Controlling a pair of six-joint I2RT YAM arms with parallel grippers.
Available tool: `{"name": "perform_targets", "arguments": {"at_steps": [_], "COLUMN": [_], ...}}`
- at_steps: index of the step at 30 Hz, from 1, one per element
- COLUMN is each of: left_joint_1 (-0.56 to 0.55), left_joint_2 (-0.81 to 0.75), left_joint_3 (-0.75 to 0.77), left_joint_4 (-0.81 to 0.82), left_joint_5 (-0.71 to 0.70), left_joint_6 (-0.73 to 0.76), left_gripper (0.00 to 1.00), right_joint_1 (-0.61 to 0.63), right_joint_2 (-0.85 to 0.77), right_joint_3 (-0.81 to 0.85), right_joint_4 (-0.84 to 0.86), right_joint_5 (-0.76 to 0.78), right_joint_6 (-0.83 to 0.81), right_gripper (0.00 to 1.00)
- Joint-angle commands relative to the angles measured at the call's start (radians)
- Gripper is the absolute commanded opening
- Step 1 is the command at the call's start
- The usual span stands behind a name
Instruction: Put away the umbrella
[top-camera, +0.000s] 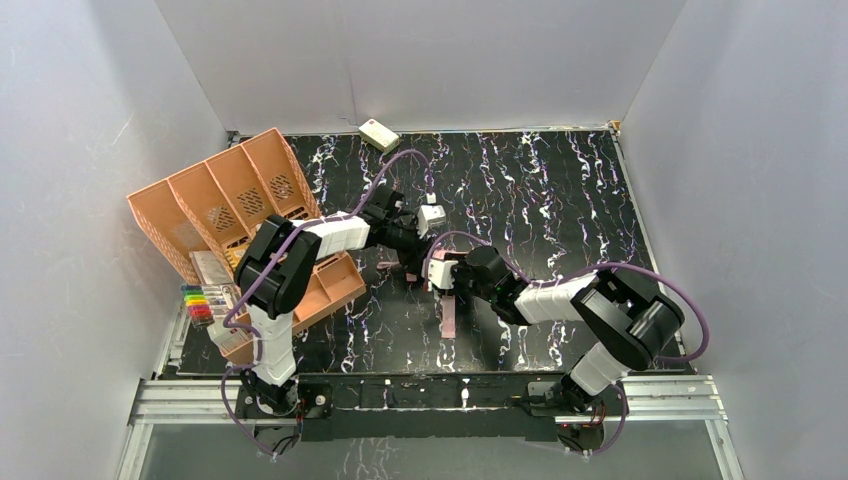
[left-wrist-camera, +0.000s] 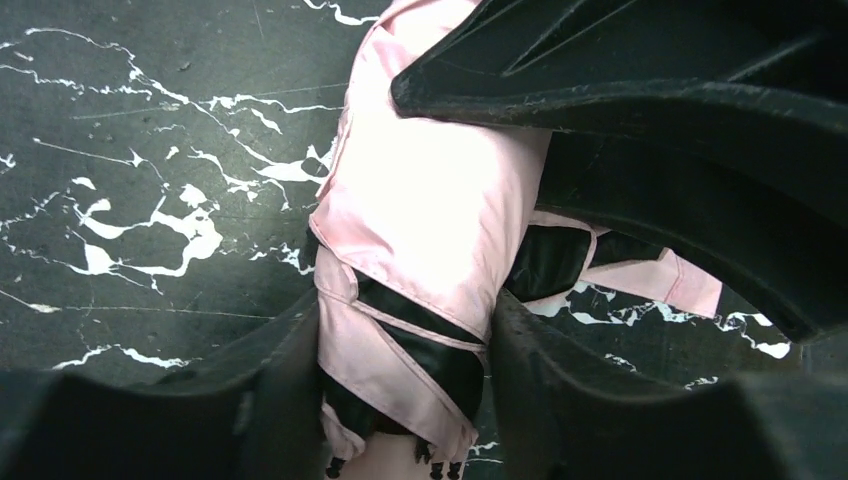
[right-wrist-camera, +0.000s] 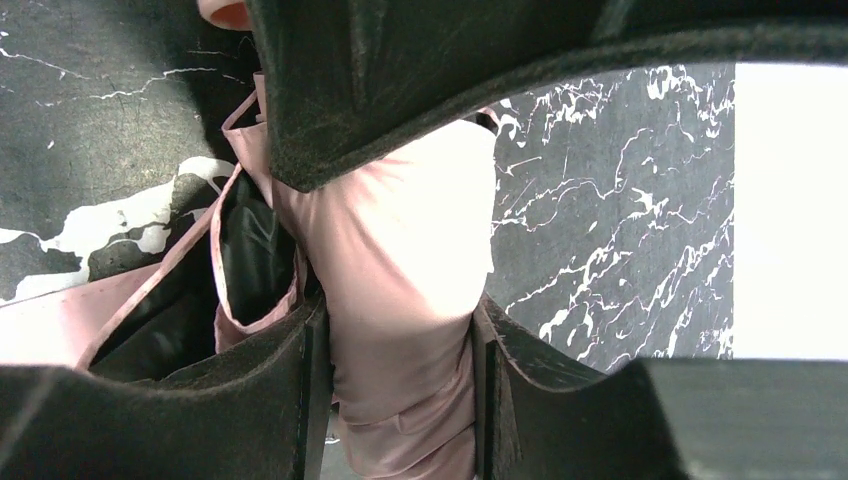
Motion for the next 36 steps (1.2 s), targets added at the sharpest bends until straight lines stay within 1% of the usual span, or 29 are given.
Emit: {"name": "perform_targets", "arguments": {"at_steps": [1,3,5,7,8,10,11,13,16,18,20,22,24,27,30,31,33,36], "left_joint_1": [-0.030,-0.053,-0.068,-0.071,-0.071,-0.071,-0.072,-0.074,-0.090,-0.106,-0.123,-0.138,-0.151,-0.176,-0.217,-0.235,-0.278,-0.339], "left_joint_2": [0.040,0.052,0.061,0.064,0.065,0.067,0.065,0.059,0.042,0.027,0.012,-0.003,-0.020,-0.047,-0.067,-0.070,-0.075,-0.075], "left_joint_3": [0.037,0.042,0.039,0.039,0.039,0.039,0.037,0.029,0.011,-0.006,-0.032,-0.061,-0.096,-0.149,-0.201,-0.216,-0.247,-0.288], "left_joint_4": [-0.115,-0.126,-0.131,-0.129,-0.127,-0.126,-0.126,-0.125,-0.116,-0.106,-0.096,-0.073,-0.036,0.016,0.079,0.094,0.134,0.194], "left_joint_5": [-0.086,-0.165,-0.219,-0.238,-0.245,-0.253,-0.260,-0.273,-0.313,-0.353,-0.393,-0.434,-0.471,-0.541,-0.641,-0.681,-0.753,-0.871], "left_joint_6": [0.080,0.099,0.117,0.118,0.115,0.113,0.113,0.118,0.127,0.132,0.138,0.136,0.129,0.123,0.144,0.158,0.179,0.211], "left_gripper": [0.37,0.31,0.15,0.00,0.00,0.00,0.00,0.00,0.00,0.00,0.00,0.00,0.00,0.00,0.00,0.00,0.00,0.00], "right_joint_1": [0.010,0.010,0.010,0.009,0.009,0.008,0.008,0.008,0.004,-0.032,-0.093,-0.175,-0.273,-0.404,-0.503,-0.524,-0.548,-0.549], "right_joint_2": [-0.002,-0.022,-0.052,-0.109,-0.135,-0.202,-0.236,-0.312,-0.431,-0.492,-0.538,-0.570,-0.580,-0.568,-0.515,-0.481,-0.396,-0.290], "right_joint_3": [-0.025,-0.019,-0.009,0.001,0.004,0.011,0.014,0.020,0.019,0.042,0.069,0.083,0.105,0.141,0.155,0.165,0.214,0.289], "right_joint_4": [-0.181,-0.191,-0.225,-0.269,-0.287,-0.331,-0.344,-0.402,-0.451,-0.502,-0.538,-0.551,-0.582,-0.640,-0.625,-0.620,-0.625,-0.587], "right_joint_5": [-0.028,-0.038,-0.057,-0.093,-0.103,-0.107,-0.107,-0.109,-0.090,-0.093,-0.113,-0.123,-0.171,-0.215,-0.216,-0.235,-0.320,-0.400], "right_joint_6": [0.069,0.079,0.085,0.093,0.109,0.145,0.166,0.214,0.311,0.410,0.510,0.605,0.678,0.765,0.821,0.827,0.808,0.786], "right_gripper": [0.23,0.26,0.34,0.48,0.57,0.71,0.76,0.81,0.81,0.80,0.79,0.78,0.78,0.77,0.78,0.78,0.79,0.80]}}
